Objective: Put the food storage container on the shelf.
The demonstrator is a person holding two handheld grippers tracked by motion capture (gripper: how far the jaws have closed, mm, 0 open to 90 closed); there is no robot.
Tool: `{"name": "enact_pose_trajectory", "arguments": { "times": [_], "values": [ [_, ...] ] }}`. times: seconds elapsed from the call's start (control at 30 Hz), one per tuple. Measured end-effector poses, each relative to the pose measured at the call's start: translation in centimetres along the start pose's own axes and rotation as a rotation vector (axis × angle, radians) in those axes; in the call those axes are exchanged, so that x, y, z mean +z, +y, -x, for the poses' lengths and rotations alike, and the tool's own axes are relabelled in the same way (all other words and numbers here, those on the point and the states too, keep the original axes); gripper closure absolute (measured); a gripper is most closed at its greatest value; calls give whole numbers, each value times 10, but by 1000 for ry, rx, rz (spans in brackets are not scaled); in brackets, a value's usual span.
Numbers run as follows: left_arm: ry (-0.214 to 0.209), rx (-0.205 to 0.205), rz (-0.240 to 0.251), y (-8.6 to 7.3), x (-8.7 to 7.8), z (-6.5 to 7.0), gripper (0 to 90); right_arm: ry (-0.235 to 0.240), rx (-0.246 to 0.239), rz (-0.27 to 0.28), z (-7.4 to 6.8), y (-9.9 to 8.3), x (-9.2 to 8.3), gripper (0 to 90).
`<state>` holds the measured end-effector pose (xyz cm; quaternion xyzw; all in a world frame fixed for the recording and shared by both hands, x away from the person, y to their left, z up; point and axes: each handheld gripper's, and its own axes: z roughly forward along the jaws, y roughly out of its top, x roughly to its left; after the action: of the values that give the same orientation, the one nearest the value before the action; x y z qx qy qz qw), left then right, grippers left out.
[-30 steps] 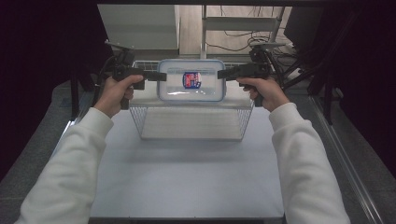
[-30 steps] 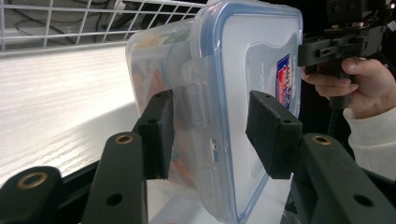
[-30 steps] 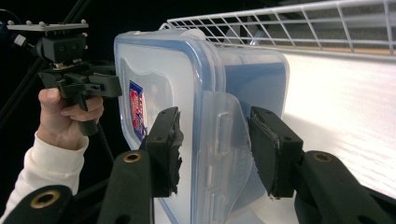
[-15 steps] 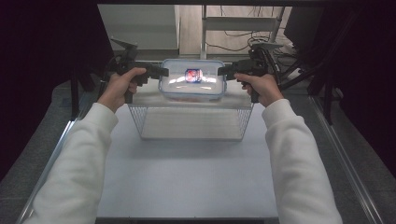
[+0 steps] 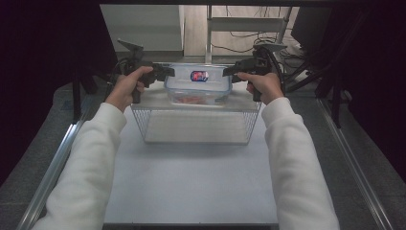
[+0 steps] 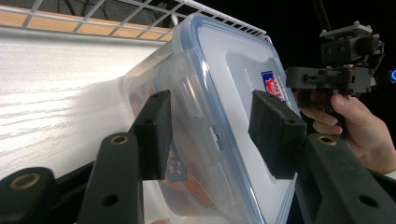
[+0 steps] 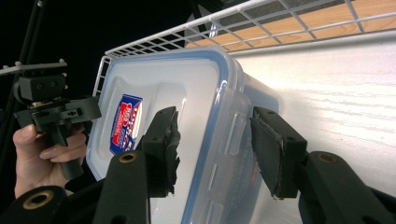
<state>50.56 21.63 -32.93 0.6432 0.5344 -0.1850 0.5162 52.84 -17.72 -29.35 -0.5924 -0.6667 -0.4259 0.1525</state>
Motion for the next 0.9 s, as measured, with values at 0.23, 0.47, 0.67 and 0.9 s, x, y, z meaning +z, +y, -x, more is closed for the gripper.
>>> {"name": "enact_pose_trajectory", "arguments": {
  "times": [0.23, 0.47, 0.67, 0.9],
  "values": [
    [0, 5, 1, -1, 0, 0, 503, -3, -2, 0, -1, -1, 0, 517],
    [24, 32, 39, -2, -4, 3, 457, -8, -4, 16, -2, -2, -1, 321],
    [59, 99, 88, -5, -9, 10, 324, -76, -121, 100, -10, -5, -10, 247],
    [105, 240, 157, -16, -22, 25, 256, -166, -363, 206, -28, -19, -30, 231]
  ]
}}
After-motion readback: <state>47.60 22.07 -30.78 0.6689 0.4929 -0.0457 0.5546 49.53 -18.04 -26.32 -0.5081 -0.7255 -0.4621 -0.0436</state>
